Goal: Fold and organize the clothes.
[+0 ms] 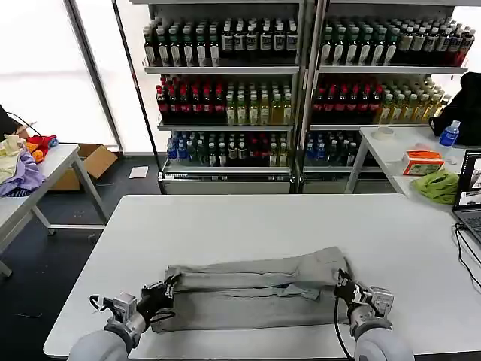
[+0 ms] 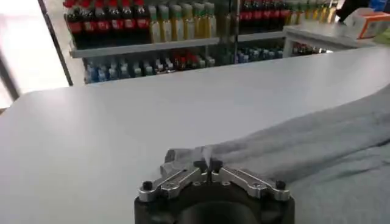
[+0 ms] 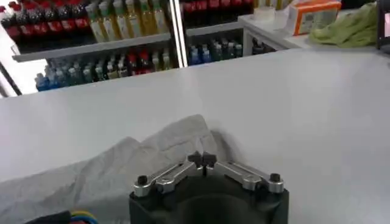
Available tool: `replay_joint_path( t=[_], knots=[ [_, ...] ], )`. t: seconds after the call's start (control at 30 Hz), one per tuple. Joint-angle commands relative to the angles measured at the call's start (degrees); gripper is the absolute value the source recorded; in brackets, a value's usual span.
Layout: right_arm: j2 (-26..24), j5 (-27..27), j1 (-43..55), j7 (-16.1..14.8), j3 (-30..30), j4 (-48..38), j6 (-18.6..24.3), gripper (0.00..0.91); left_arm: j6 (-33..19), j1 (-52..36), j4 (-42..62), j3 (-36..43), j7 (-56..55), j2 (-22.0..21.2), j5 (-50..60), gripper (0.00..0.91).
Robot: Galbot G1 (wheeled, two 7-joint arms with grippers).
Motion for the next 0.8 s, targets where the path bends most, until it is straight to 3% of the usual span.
replay_joint_path(
  t=[0.03,0.3,0.33,0.37,0.4,0.43,0.47,0.5,0.53,0.8],
  knots=[
    [0.1,-0.8,-1.4,0.0,0.1,0.5,0.0,0.000,0.1,0.8,-1.0,-0.1,0.9,-0.4,1.2,0.000],
    [0.9,-3.1,-3.9,-0.1,-0.4,1.8,0.1,0.000,-0.4,-0.5,0.8,0.4,0.9,-0.2,1.9,0.010],
    [1.0,-3.4,-4.0,-0.2,-0.7,1.8,0.1,0.000,-0.5,-0.6,0.9,0.4,1.0,-0.2,2.0,0.050],
    [1.1,-3.9,-3.9,-0.5,-0.8,1.6,0.1,0.000,-0.5,-0.7,1.0,0.5,1.0,-0.2,2.1,0.393],
    [1.3,-4.5,-3.6,-0.8,-1.0,1.4,0.1,0.000,-0.5,-0.8,1.1,0.6,1.0,-0.3,2.1,0.605],
    [1.5,-5.3,-3.2,-0.8,-1.4,1.1,0.2,0.000,-0.5,-0.9,1.1,0.6,1.1,-0.2,2.1,0.907],
    [1.6,-5.9,-2.7,-0.8,-1.6,0.4,0.3,0.000,-0.4,-0.9,1.2,0.6,1.1,-0.2,2.2,0.907],
    [1.7,-6.6,-2.3,-0.8,-1.9,-0.2,0.3,0.393,-0.4,-0.9,1.2,0.5,1.1,-0.2,2.2,0.907],
    [1.7,-6.8,-2.0,-0.7,-2.2,-0.5,0.2,0.907,-0.7,-1.0,1.3,0.5,1.1,-0.1,2.4,0.907],
    [1.8,-10.3,-0.8,-1.1,-3.2,-3.0,0.1,0.907,-1.5,-1.0,0.1,-1.0,0.8,0.1,2.0,0.907]
  ],
)
